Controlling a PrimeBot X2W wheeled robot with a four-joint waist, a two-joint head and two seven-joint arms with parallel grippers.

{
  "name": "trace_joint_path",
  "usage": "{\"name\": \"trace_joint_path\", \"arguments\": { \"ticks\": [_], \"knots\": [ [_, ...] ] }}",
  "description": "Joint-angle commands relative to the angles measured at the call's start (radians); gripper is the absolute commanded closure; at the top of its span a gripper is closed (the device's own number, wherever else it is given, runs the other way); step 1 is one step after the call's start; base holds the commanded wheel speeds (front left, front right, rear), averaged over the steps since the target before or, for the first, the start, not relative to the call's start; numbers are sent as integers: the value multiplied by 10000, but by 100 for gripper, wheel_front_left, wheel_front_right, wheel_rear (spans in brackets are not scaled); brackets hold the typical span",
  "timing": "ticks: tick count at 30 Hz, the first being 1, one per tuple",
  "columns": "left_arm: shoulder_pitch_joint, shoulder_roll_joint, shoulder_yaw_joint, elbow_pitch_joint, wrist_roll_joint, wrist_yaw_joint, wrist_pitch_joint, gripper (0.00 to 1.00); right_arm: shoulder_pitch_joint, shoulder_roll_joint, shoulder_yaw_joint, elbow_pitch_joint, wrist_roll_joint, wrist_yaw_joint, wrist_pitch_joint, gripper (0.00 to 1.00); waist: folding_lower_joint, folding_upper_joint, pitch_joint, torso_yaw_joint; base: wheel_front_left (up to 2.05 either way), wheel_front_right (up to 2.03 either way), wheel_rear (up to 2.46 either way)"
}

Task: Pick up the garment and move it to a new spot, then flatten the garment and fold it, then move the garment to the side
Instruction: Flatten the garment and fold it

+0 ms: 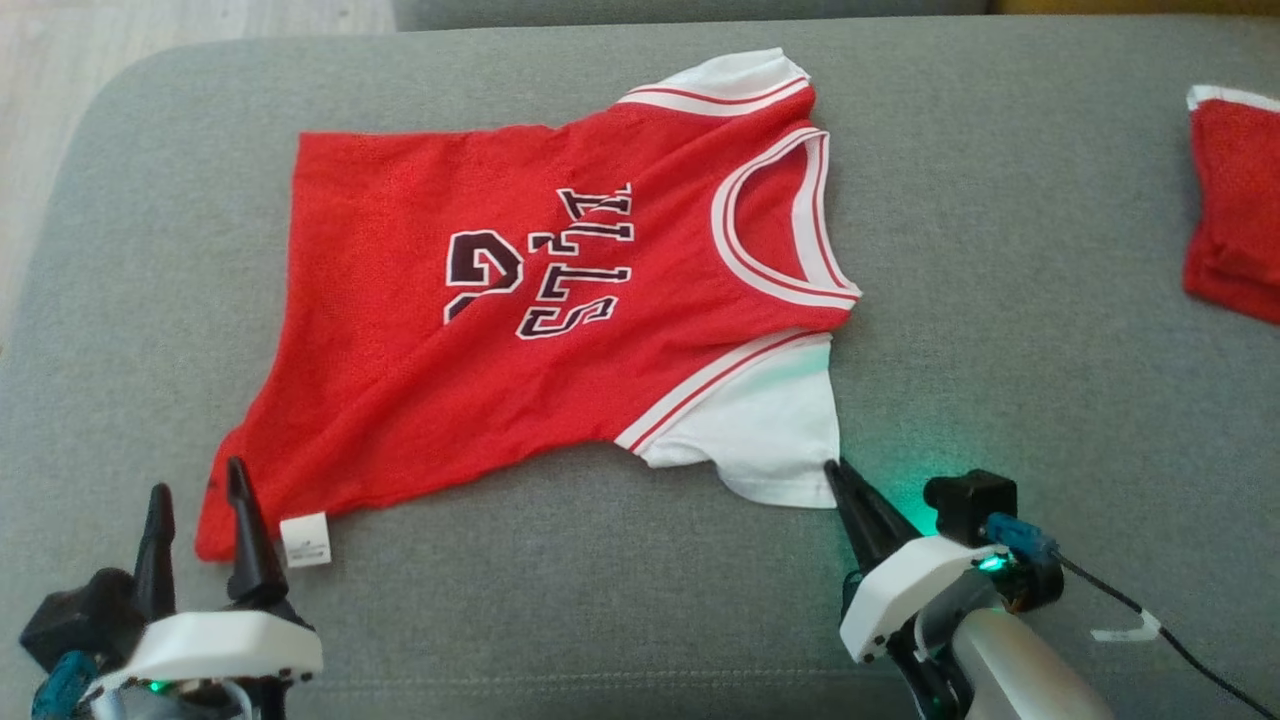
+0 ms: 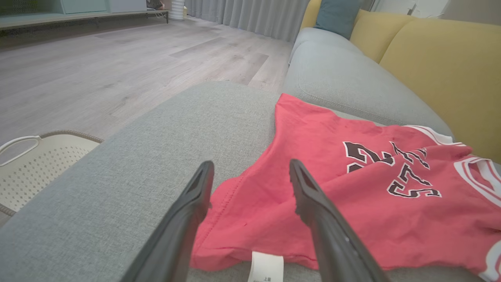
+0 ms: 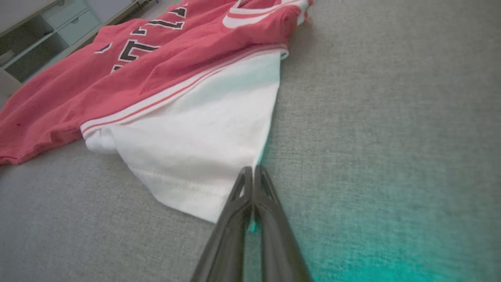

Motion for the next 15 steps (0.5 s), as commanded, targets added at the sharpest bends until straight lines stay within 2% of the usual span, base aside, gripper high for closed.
{"name": "trace_joint_path", "arguments": {
  "ticks": [1, 7, 15],
  "knots": [
    [-158, 31, 349, -367, 105, -41, -120, 0, -219, 38, 117, -97, -77, 65, -196, 100, 0, 0, 64, -107, 0, 0, 0],
    [-146, 24, 355, -499, 153, -178, -120, 0, -44, 38, -789, -252, -763, 65, -577, 100, 0, 0, 120, -507, 0, 0, 0],
    [-48, 22, 81, -699, 50, -210, -120, 0, 899, 38, -1640, -1457, -1377, 65, -489, 100, 0, 0, 46, -846, 0, 0, 0]
  ]
}}
